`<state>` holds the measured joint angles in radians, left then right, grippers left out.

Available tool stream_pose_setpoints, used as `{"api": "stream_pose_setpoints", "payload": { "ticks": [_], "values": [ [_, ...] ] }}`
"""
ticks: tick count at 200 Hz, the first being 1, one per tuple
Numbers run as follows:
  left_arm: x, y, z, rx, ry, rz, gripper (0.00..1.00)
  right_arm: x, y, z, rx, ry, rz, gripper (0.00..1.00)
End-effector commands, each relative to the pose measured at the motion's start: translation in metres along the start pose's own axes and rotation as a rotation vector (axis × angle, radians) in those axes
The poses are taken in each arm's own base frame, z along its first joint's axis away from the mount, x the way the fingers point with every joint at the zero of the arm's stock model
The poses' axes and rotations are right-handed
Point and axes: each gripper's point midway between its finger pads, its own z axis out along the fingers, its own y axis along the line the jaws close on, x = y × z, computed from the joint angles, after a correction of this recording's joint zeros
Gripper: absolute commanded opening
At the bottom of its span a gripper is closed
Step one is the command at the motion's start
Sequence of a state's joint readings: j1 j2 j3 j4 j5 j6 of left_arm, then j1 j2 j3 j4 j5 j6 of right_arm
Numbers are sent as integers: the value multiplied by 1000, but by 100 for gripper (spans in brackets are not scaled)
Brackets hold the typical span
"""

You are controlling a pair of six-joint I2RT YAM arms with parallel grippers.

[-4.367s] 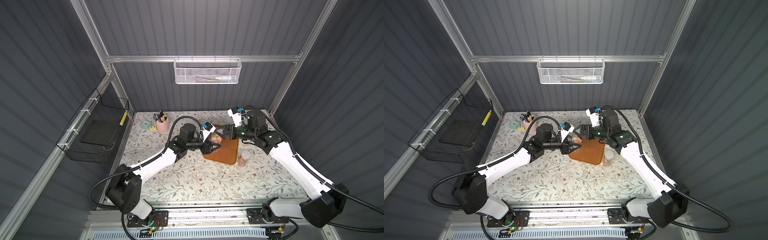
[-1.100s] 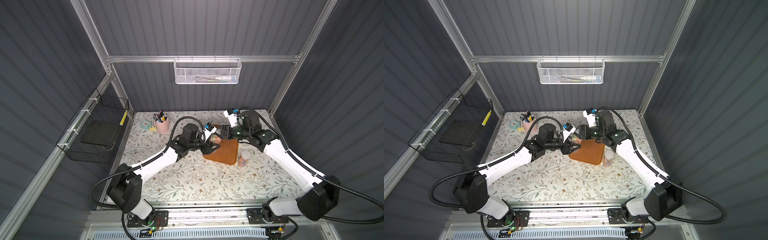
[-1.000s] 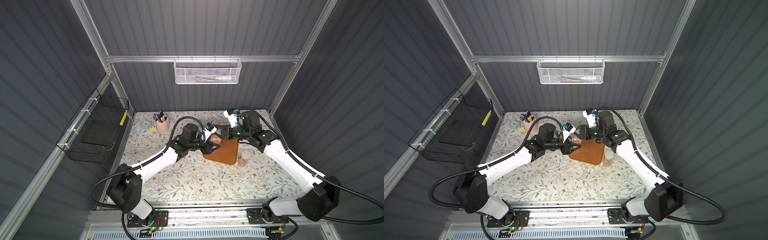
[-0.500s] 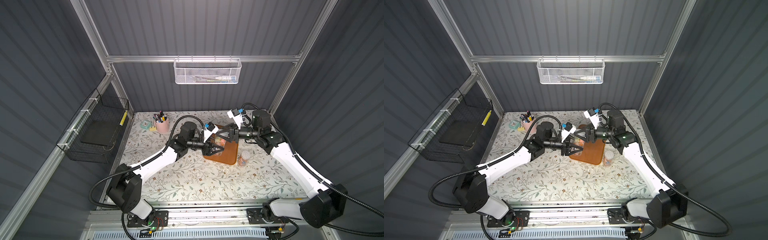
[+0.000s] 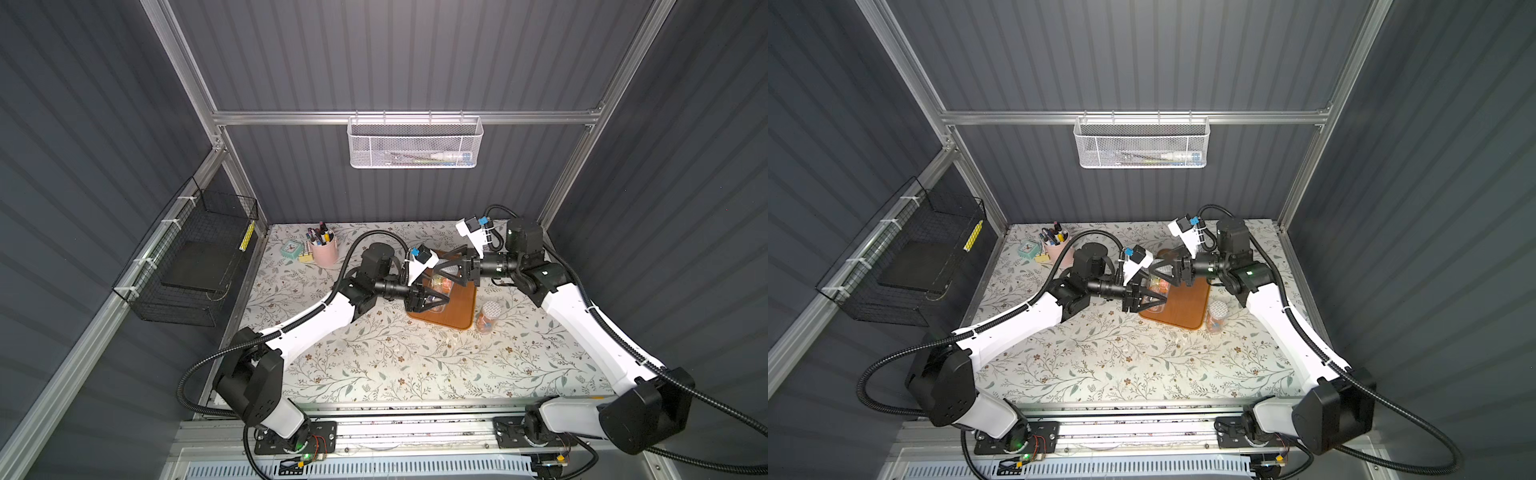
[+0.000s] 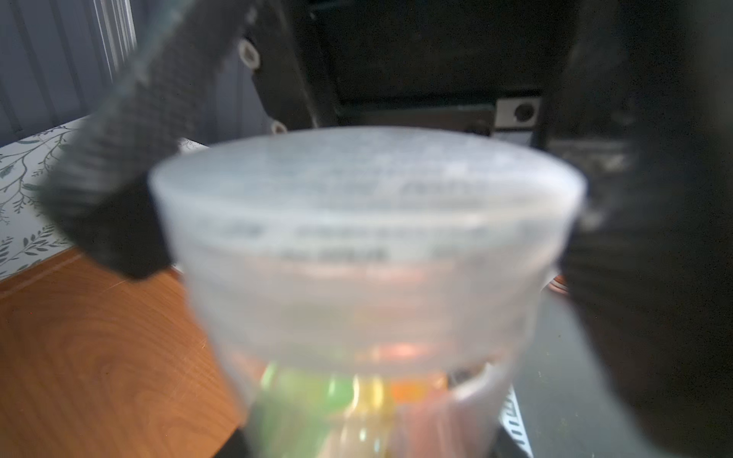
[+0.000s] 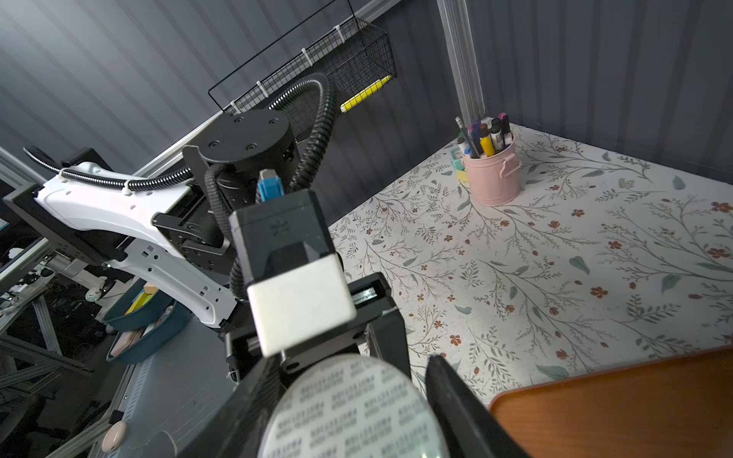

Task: Pour the candies out of the jar
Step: Unscrew the lid from the jar.

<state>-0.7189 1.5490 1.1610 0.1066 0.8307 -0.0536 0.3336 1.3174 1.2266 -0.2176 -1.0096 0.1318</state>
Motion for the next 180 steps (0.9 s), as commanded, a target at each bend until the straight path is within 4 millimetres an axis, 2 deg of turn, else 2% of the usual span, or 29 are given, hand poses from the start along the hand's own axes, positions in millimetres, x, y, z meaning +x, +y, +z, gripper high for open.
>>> {"api": "stream_pose_setpoints", "payload": {
  "ticks": [1, 25, 41, 53, 67, 105, 142, 180],
  "values": [
    [-3, -3, 3, -14, 9, 51, 0, -10, 2, -1, 6, -17, -12, 76],
    [-3, 1, 1, -49, 7, 54, 0, -8, -9, -4, 87, -24, 2, 83],
    [-2, 6, -1, -90, 6, 57, 0, -7, -26, -9, 207, -18, 29, 85],
    [-4, 15, -5, -160, -2, 64, 0, -4, -43, -16, 321, -9, 71, 86],
    [-4, 29, -11, -257, -8, 62, 0, 0, -49, -21, 378, -5, 97, 87],
    [-2, 49, -15, -378, -5, 46, 0, 8, -41, -21, 364, -16, 143, 87],
    [-3, 49, -13, -383, -5, 49, 0, 16, -51, -14, 390, 5, 192, 85],
    [-4, 47, -14, -386, -7, 56, 0, 16, -52, -4, 372, 14, 195, 83]
  ]
}}
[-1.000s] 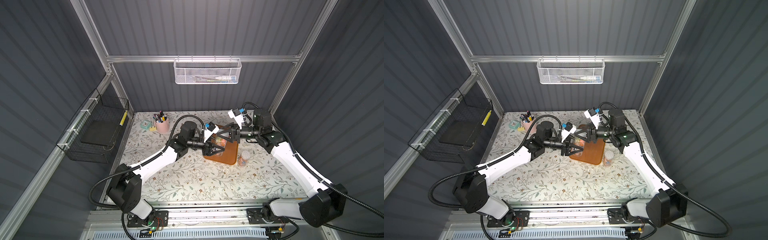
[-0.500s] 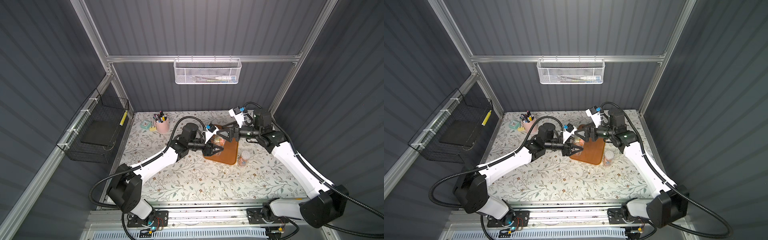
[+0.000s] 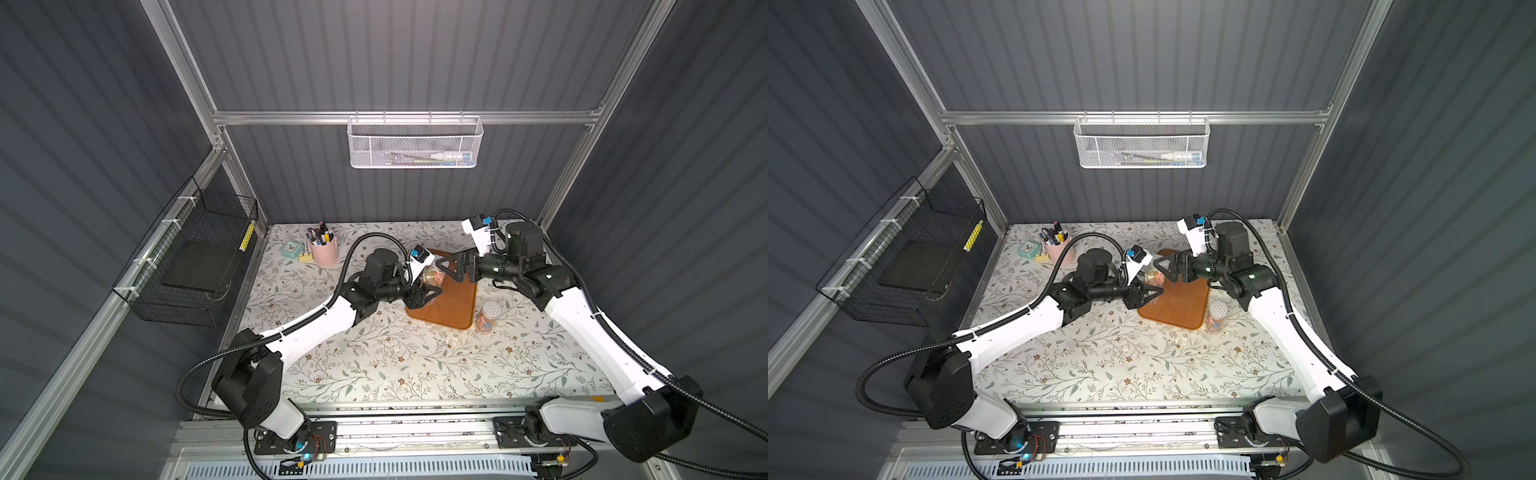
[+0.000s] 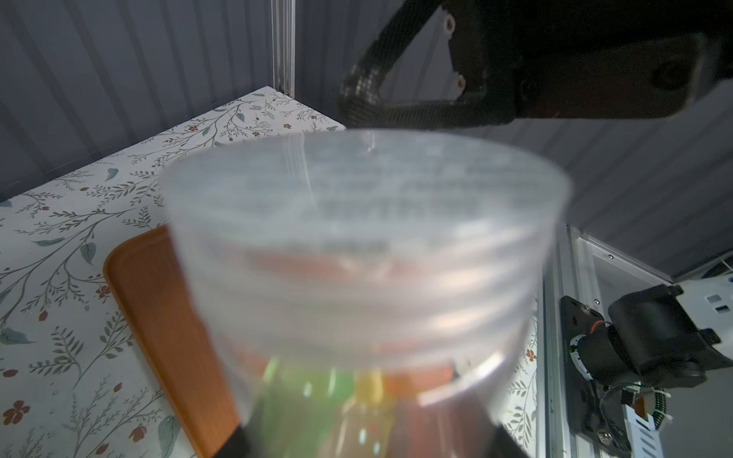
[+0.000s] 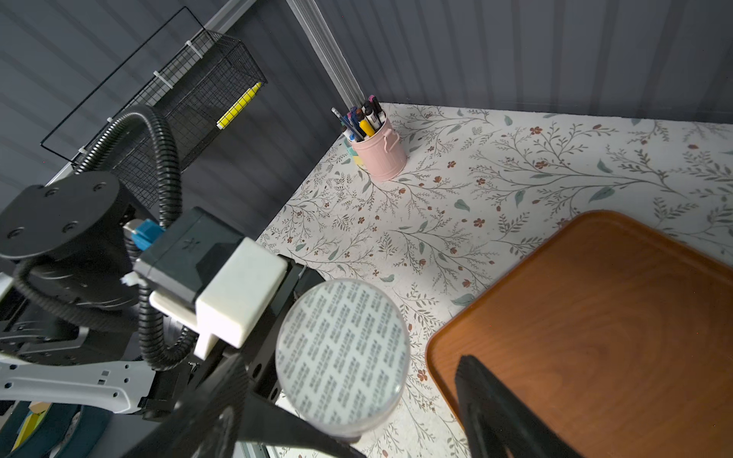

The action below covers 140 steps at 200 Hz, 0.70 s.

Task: Pour the candies out of the jar
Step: Unscrew the lid from the jar.

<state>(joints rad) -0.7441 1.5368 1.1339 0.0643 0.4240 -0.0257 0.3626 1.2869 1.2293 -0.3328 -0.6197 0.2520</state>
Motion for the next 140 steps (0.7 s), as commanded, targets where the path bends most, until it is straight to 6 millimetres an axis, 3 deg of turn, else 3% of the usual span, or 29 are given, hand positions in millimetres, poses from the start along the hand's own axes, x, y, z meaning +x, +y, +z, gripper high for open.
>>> {"api": "stream_pose_setpoints", "payload": {
  "ticks": [1, 41, 105, 140],
  "values": [
    [-19, -8, -10, -1, -52, 48, 0, 5, 0, 8, 3, 23, 20, 83],
    [-17, -11, -7, 17, -45, 47, 0, 3, 0, 19, -3, 26, 18, 80],
    [-13, -15, -5, 44, -33, 37, 0, -5, 4, 15, -2, -2, -8, 74],
    [-12, -16, -4, 51, -28, 31, 0, -5, 5, 13, 6, -3, -14, 63]
  ]
}}
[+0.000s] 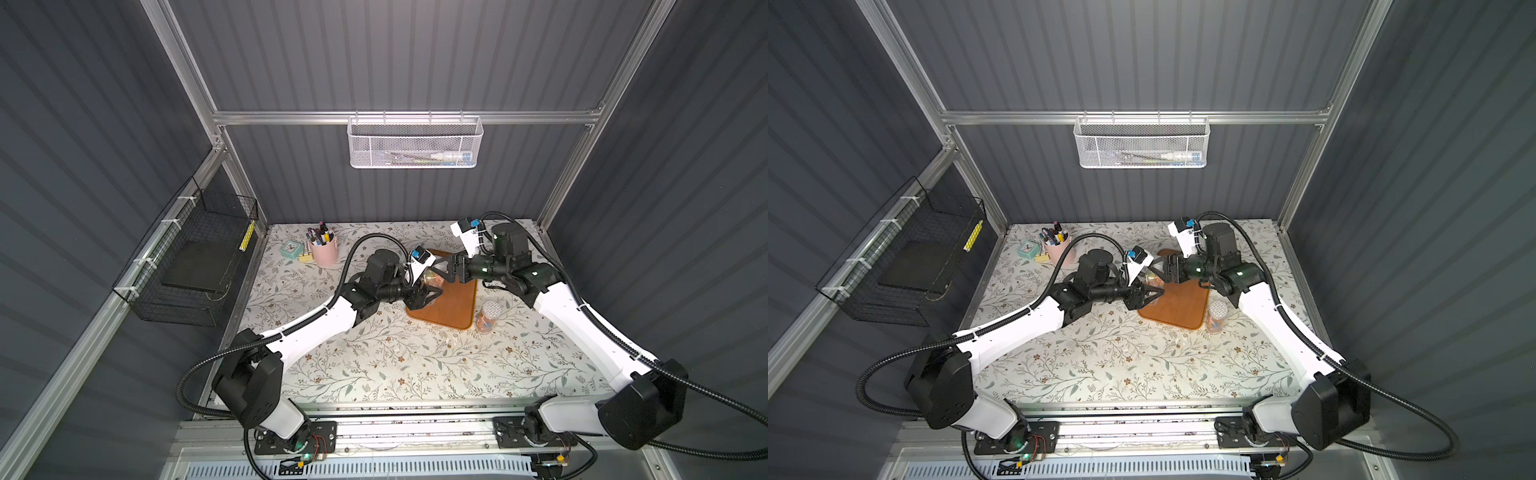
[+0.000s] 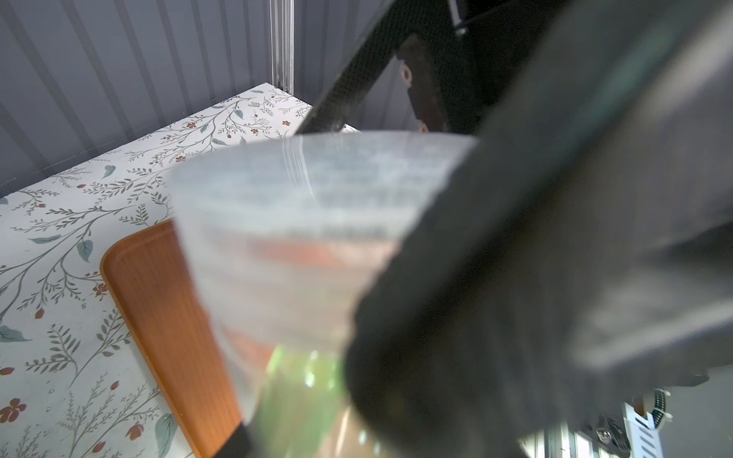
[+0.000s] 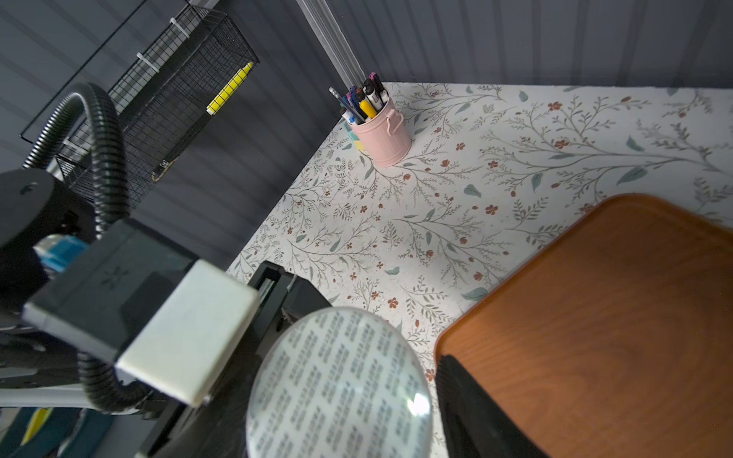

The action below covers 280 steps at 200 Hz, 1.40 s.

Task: Pour the candies out of the jar
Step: Unscrew the lid from the jar.

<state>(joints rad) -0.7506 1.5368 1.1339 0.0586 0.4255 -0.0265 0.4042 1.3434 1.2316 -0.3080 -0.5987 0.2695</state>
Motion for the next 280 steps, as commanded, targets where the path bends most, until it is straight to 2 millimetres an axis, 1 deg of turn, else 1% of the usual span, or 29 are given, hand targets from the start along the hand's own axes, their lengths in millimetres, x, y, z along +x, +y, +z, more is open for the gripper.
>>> {"api": "stream_pose_setpoints", "payload": {
  "ticks": [1, 16, 37, 60, 83, 87, 100, 133, 165, 200, 213, 232, 245, 255, 266, 268, 280],
  "values": [
    [-14, -12, -6, 43, -35, 31, 0, -14, 6, -9, 13, -42, -32, 62],
    [-13, -13, -5, 49, -30, 33, 0, -14, 6, -11, 20, -42, -38, 61],
    [-10, -21, -4, 98, -17, 30, 0, -14, 6, -15, 35, -43, -78, 60],
    [-4, -30, -4, 156, 14, 26, 0, -12, 10, -18, 26, -25, -137, 54],
    [-3, -38, -5, 207, 20, 27, 0, -12, 16, -20, 0, -18, -200, 54],
    [-3, -39, -6, 213, 20, 28, 0, -7, 14, -20, 4, 4, -197, 54],
    [-3, -41, -6, 222, 19, 29, 0, -3, 12, -20, 21, 19, -220, 54],
    [-5, -43, -5, 244, 13, 32, 0, 2, 8, -21, 35, 35, -244, 54],
    [-4, -53, -5, 309, 19, 42, 0, 8, 7, -22, 38, 65, -295, 54],
    [-2, -54, -7, 317, 24, 50, 0, 10, 6, -22, 38, 83, -320, 56],
    [-2, -52, -7, 306, 27, 51, 0, 6, 0, -22, 49, 76, -271, 56],
    [-2, -48, -7, 276, 28, 57, 0, 2, -7, -21, 3, 71, -114, 52],
    [-3, -45, -9, 250, 22, 68, 0, 3, -7, -17, -17, 75, -32, 51],
    [-3, -41, -9, 222, 23, 77, 0, 2, -5, -15, -39, 58, 22, 51],
    [-3, -37, -8, 194, 25, 84, 0, 5, -8, -13, -39, 46, 101, 52],
    [-3, -37, -8, 190, 25, 85, 0, 1, -7, -13, -43, 31, 95, 52],
    [-2, -34, -7, 176, 29, 88, 0, -1, -7, -14, -40, 8, 129, 52]
  ]
}}
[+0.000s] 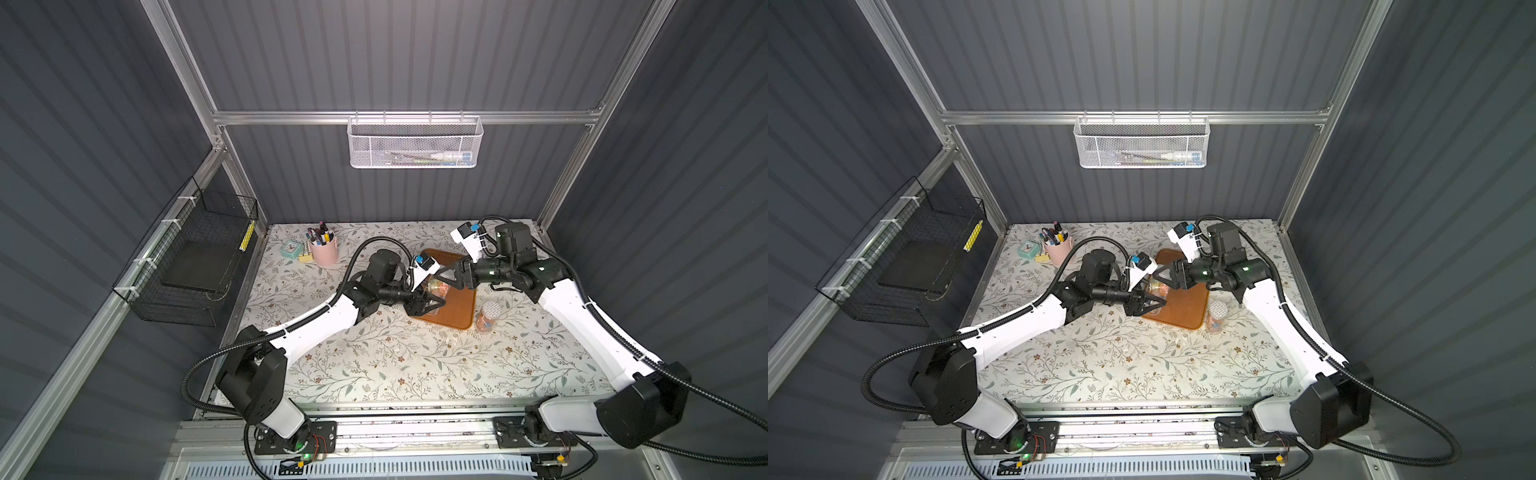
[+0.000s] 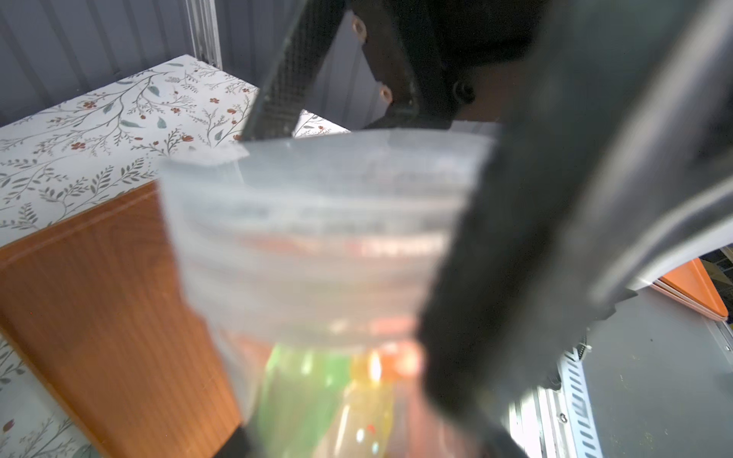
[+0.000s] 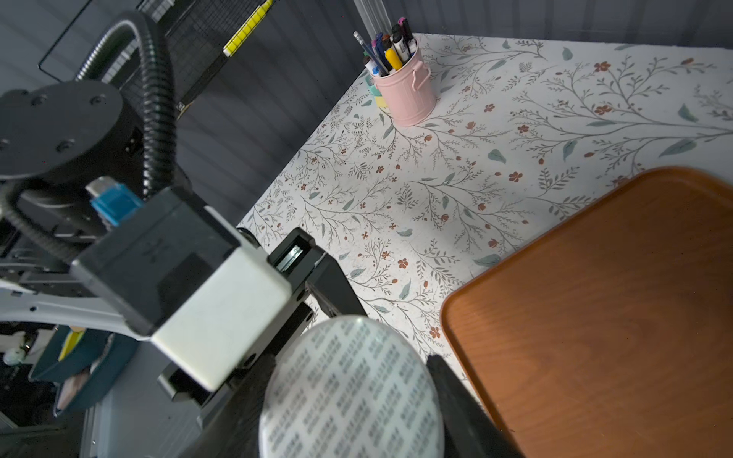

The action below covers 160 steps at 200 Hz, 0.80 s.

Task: Pour the candies out of the jar
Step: Unscrew the lid from the jar.

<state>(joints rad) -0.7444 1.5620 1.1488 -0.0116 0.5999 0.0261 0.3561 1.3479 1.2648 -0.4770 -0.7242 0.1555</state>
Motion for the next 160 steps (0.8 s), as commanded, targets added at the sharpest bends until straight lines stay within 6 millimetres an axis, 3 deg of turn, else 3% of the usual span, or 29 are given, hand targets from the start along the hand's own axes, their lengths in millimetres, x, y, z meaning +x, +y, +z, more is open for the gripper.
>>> {"api": "stream_pose_setpoints", "payload": {
  "ticks": [1, 61, 84, 127, 160],
  "values": [
    [-19, -11, -9, 5, -30, 83, 0, -21, -9, -5, 16, -108, 136, 52],
    [-15, -14, -6, 35, -27, 78, 0, -32, -1, -12, 18, -111, 81, 58],
    [-16, -13, -7, 26, -36, 80, 0, -27, 0, -10, 16, -90, 99, 60],
    [-18, -12, -4, 24, -37, 81, 0, -25, 2, -11, 42, -90, 90, 74],
    [-20, -9, -4, 13, -40, 85, 0, -21, -2, -12, 75, -74, 90, 73]
  ]
}}
